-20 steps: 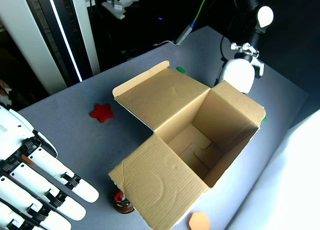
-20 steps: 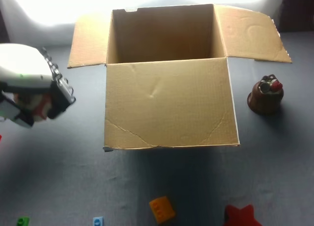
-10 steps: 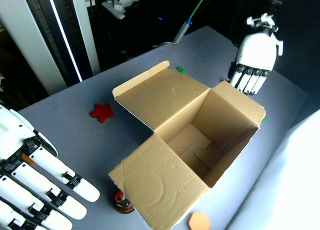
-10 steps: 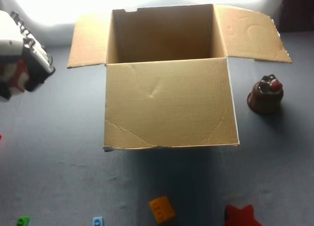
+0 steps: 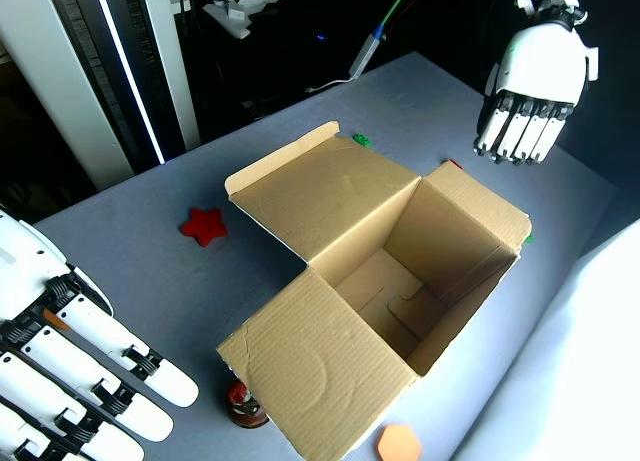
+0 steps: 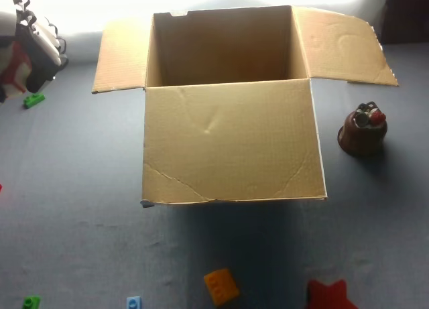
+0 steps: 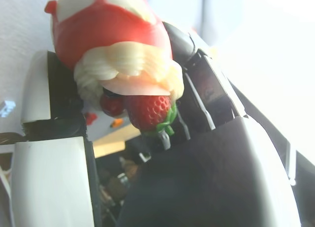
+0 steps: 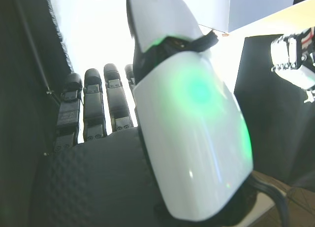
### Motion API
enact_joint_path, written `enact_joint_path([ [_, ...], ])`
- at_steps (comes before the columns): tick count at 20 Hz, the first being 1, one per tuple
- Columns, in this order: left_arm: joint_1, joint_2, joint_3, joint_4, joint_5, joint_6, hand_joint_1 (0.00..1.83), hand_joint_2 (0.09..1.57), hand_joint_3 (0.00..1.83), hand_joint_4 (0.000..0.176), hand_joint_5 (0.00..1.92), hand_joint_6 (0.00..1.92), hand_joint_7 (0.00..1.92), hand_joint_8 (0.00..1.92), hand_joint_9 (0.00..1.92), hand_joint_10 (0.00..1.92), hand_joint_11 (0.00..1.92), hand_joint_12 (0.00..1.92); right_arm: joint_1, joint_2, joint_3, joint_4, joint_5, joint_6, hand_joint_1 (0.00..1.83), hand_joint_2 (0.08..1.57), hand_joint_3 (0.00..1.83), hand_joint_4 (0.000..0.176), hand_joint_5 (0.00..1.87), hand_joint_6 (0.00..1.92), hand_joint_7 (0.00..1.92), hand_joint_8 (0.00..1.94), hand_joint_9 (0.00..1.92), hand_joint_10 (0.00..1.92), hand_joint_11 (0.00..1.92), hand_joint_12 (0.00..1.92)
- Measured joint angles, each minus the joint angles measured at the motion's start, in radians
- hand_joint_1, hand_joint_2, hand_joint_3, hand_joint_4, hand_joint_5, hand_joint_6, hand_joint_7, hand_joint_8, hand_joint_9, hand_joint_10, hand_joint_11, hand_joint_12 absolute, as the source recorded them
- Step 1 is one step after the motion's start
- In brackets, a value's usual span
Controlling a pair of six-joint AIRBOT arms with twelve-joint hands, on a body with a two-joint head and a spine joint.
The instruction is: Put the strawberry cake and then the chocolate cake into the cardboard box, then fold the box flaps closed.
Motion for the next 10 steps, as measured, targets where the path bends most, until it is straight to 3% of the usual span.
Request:
enact_joint_path([
  [6,-0.066,-0.042,-0.019,0.087,-0.031,-0.026,1.36,1.17,0.0,0.0,0.87,1.13,0.74,1.29,0.85,1.38,0.82,1.6,-0.006,0.0,0.0,0.0,0.003,0.0,1.15,1.05,0.0,0.0,0.0,0.0,0.01,0.0,0.02,0.01,0.01,0.01],
  [10,-0.117,-0.106,-0.027,0.143,-0.038,-0.034,1.35,1.18,0.0,0.0,0.86,1.18,0.74,1.32,0.83,1.36,0.77,1.63,-0.007,0.0,0.0,0.0,0.005,0.0,1.08,1.06,0.0,0.0,0.01,0.01,0.03,0.01,0.03,0.01,0.02,0.03],
])
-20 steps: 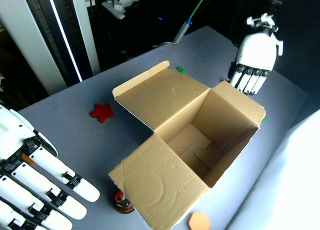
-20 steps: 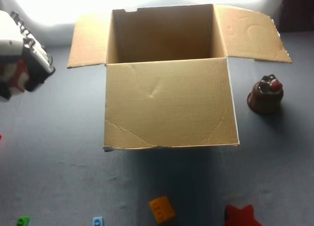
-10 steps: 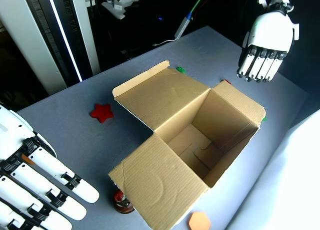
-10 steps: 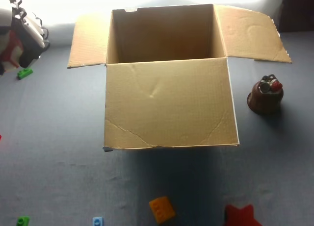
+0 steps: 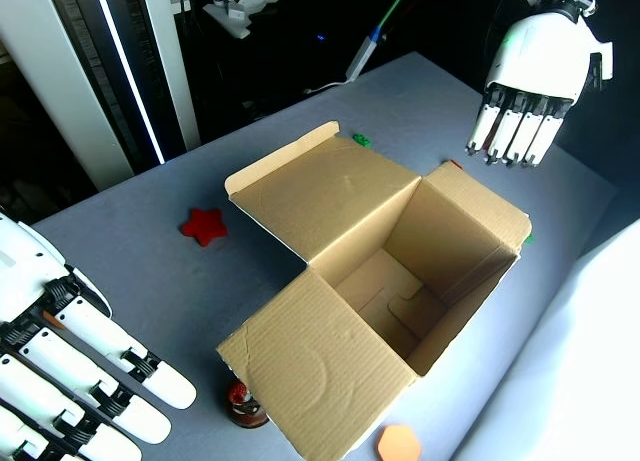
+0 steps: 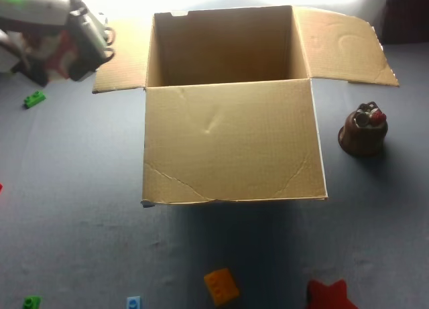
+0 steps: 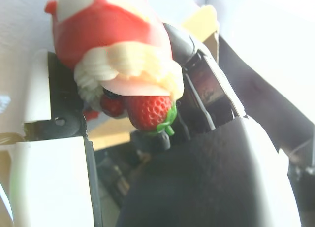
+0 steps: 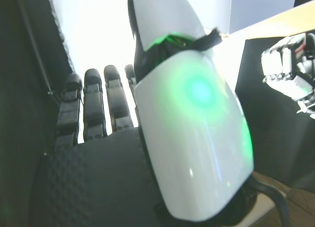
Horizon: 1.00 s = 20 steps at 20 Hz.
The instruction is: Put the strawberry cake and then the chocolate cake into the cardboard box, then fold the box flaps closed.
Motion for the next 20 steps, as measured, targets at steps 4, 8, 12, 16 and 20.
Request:
enact_joint_path([
  [4,-0.055,-0.073,0.028,0.039,-0.007,-0.004,1.35,1.18,0.0,0.0,0.85,1.21,0.74,1.32,0.84,1.33,0.78,1.6,0.0,0.0,0.0,0.0,0.002,0.0,1.09,1.05,0.0,0.0,0.02,0.0,0.09,0.0,0.06,0.01,0.0,0.32],
  [8,-0.079,-0.135,0.04,0.066,-0.007,-0.005,1.35,1.18,0.0,0.0,0.83,1.27,0.76,1.29,0.84,1.3,0.78,1.56,0.0,0.0,0.0,0.0,0.002,0.0,1.14,1.0,0.0,0.0,0.0,0.0,0.08,0.0,0.07,0.01,0.0,0.27],
  [12,-0.079,-0.197,0.04,0.095,-0.014,-0.004,1.35,1.17,0.0,0.0,0.84,1.24,0.77,1.28,0.84,1.3,0.78,1.56,0.0,0.0,0.0,0.0,0.002,0.0,1.09,1.02,0.0,0.0,0.0,0.0,0.05,0.0,0.08,0.01,0.0,0.35],
  [16,-0.063,-0.24,0.035,0.098,-0.013,-0.001,1.35,1.18,0.0,0.0,0.85,1.24,0.75,1.33,0.81,1.32,0.75,1.58,0.0,0.0,0.0,0.0,0.004,0.0,1.08,1.03,0.0,0.0,0.0,0.0,0.06,0.0,0.08,0.01,0.0,0.34],
  [20,-0.004,-0.341,0.109,0.127,-0.002,0.02,1.13,1.21,0.0,0.0,0.79,1.27,0.61,1.01,0.57,1.07,0.39,1.55,0.0,-0.005,0.0,0.0,0.006,0.0,1.1,1.03,0.0,0.0,0.02,0.01,0.07,0.0,0.05,0.0,0.0,0.11],
])
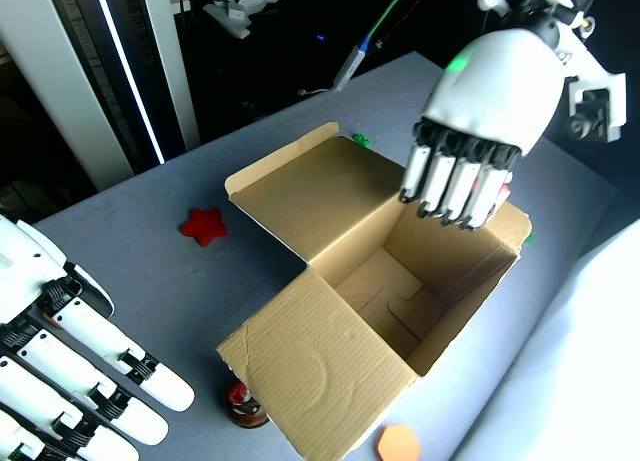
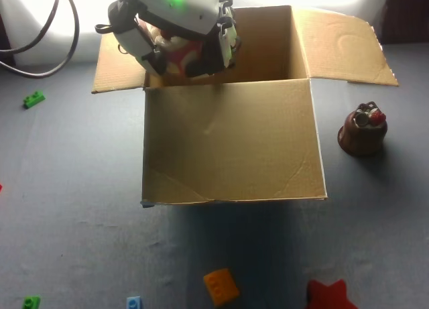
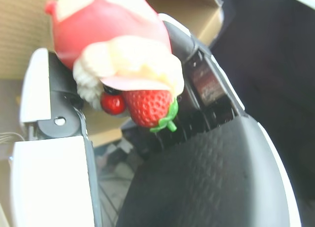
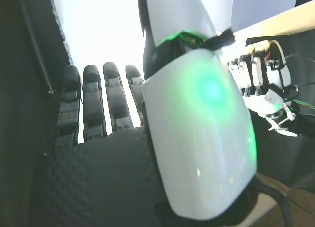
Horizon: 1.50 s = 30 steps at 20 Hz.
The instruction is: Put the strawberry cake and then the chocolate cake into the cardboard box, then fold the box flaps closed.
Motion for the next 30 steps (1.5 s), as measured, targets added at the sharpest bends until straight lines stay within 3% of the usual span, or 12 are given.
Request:
enact_joint_path([
  [1,0.0,-0.007,0.011,0.007,0.008,0.004,1.14,1.12,0.0,0.0,0.66,0.7,0.61,0.57,0.56,0.76,0.28,1.4,0.0,-0.003,0.0,0.0,-0.001,0.0,1.09,1.04,0.0,0.0,0.01,0.0,0.06,0.0,0.04,0.0,0.0,0.11],
  [2,0.0,-0.013,0.018,0.006,0.01,0.004,1.09,1.09,0.0,0.0,0.62,0.33,0.61,0.23,0.55,0.44,0.19,1.25,0.0,-0.004,0.0,0.0,-0.001,0.0,1.06,1.05,0.01,0.0,0.0,0.0,0.05,0.0,0.03,0.0,0.0,0.1],
  [4,0.0,-0.025,0.027,0.009,0.014,0.008,1.06,1.06,0.0,0.0,0.57,0.04,0.53,0.01,0.54,0.1,0.13,1.11,0.0,-0.004,0.0,0.0,0.0,-0.001,1.05,1.06,0.01,0.0,0.0,0.0,0.05,0.0,0.03,0.0,0.0,0.04],
  [6,-0.001,-0.027,0.029,0.009,0.016,0.011,1.03,1.05,0.0,0.003,0.49,0.0,0.43,0.0,0.5,0.02,0.12,1.07,0.0,-0.004,0.0,0.0,-0.001,-0.001,1.04,1.05,0.01,0.0,0.0,0.0,0.05,0.0,0.03,0.0,0.0,0.02],
  [12,-0.04,-0.028,0.064,0.028,0.017,0.016,1.02,1.02,0.0,0.037,0.41,0.0,0.32,0.0,0.41,0.0,0.03,1.11,-0.004,-0.007,0.001,0.0,0.002,0.004,1.07,1.04,0.0,0.0,0.0,0.0,0.05,0.0,0.03,0.0,0.0,0.0],
  [16,-0.067,-0.013,0.066,0.048,0.006,0.018,1.01,1.01,0.0,0.033,0.44,0.0,0.34,0.0,0.44,0.01,0.04,1.14,-0.027,-0.042,0.04,-0.002,-0.017,0.151,1.07,1.03,0.0,0.0,0.0,0.0,0.06,0.01,0.05,0.01,0.03,0.02],
  [18,-0.091,0.009,0.068,0.049,0.003,0.017,0.98,1.05,0.0,0.002,0.53,0.02,0.46,0.01,0.57,0.04,0.17,1.14,-0.061,-0.064,0.07,-0.005,-0.028,0.18,1.07,1.03,0.0,0.0,0.0,0.0,0.06,0.01,0.06,0.02,0.03,0.02],
  [19,-0.1,0.021,0.068,0.054,0.003,0.013,0.97,1.06,0.01,0.0,0.56,0.02,0.48,0.01,0.6,0.04,0.19,1.15,-0.079,-0.077,0.081,-0.004,-0.032,0.186,1.07,1.04,0.0,0.002,0.0,0.0,0.05,0.0,0.05,0.01,0.01,0.02],
  [25,-0.122,0.142,0.002,0.091,-0.048,-0.045,0.4,1.19,0.03,0.0,0.46,0.0,0.49,0.0,0.58,0.02,0.15,1.13,-0.153,-0.227,0.206,-0.003,-0.053,0.266,1.09,1.03,0.0,0.0,0.0,0.0,0.08,0.0,0.05,0.01,0.0,0.11],
  [27,-0.122,0.186,-0.018,0.105,-0.063,-0.064,0.28,1.22,0.03,0.0,0.41,0.0,0.46,0.0,0.55,0.0,0.14,1.11,-0.155,-0.274,0.243,-0.007,-0.032,0.281,1.09,1.02,0.0,0.0,0.0,0.0,0.11,0.0,0.07,0.01,0.0,0.25],
  [30,-0.122,0.248,-0.031,0.109,-0.091,-0.107,0.02,1.26,0.02,0.0,0.32,0.0,0.36,0.0,0.39,0.0,0.01,1.08,-0.155,-0.335,0.283,-0.008,0.003,0.311,1.03,1.04,0.0,0.0,0.0,0.0,0.07,0.0,0.06,0.01,0.0,0.3],
])
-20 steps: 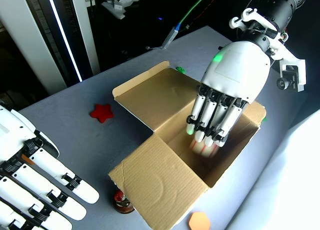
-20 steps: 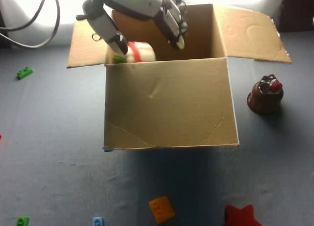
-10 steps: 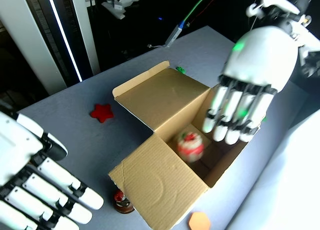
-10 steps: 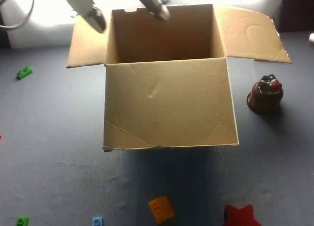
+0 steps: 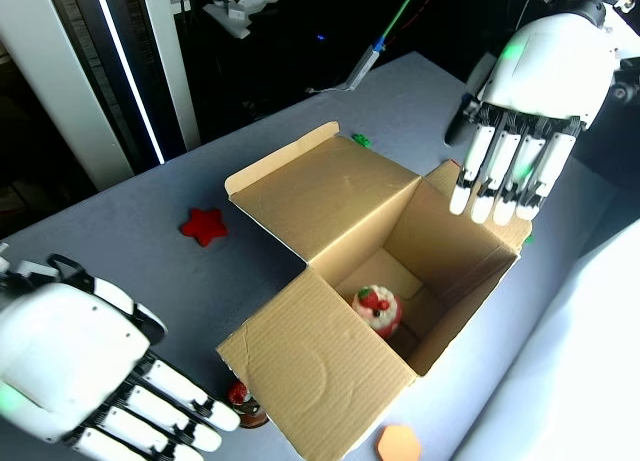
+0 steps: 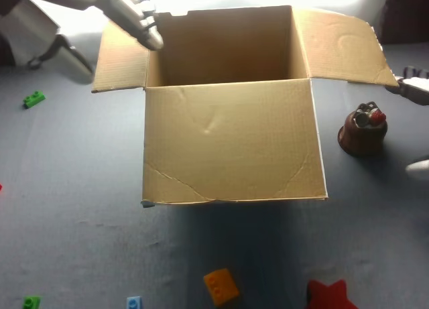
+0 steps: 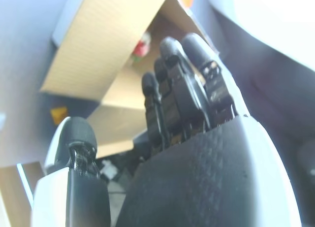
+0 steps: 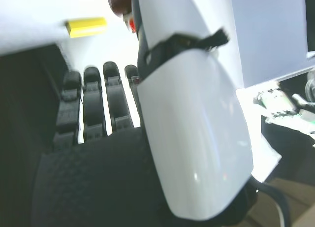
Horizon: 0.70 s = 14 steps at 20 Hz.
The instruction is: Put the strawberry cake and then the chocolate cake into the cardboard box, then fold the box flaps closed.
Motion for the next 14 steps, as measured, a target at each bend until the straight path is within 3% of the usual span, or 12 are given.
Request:
enact_joint_path([
  [2,0.0,0.034,-0.002,0.001,-0.01,-0.014,0.0,1.25,0.01,0.0,0.27,0.0,0.31,0.0,0.31,0.0,0.0,0.96,0.0,-0.042,0.033,0.004,0.013,0.002,1.02,1.04,0.0,0.0,0.0,0.0,0.04,0.0,0.04,0.0,0.0,0.19],
  [4,0.003,0.071,-0.002,0.001,-0.025,-0.04,0.0,1.26,0.0,0.0,0.24,0.0,0.26,0.0,0.24,0.0,0.0,0.82,0.003,-0.093,0.074,0.003,0.024,0.002,1.0,1.04,0.0,0.0,0.0,0.0,0.05,0.0,0.05,0.01,0.0,0.26],
  [9,0.038,0.145,0.014,-0.031,-0.032,-0.1,0.0,1.25,0.0,0.0,0.21,0.0,0.21,0.0,0.21,0.0,0.0,0.73,0.021,-0.2,0.171,0.004,0.056,0.008,1.02,1.05,0.0,0.0,0.0,0.0,0.03,0.0,0.04,0.0,0.0,0.19],
  [14,0.133,0.237,-0.103,-0.106,-0.013,-0.116,0.0,1.24,0.0,0.0,0.19,0.0,0.2,0.0,0.18,0.0,0.0,0.69,-0.003,-0.274,0.237,0.005,0.067,0.005,1.03,1.05,0.0,0.0,0.0,0.0,0.07,0.01,0.06,0.01,0.0,0.26],
])
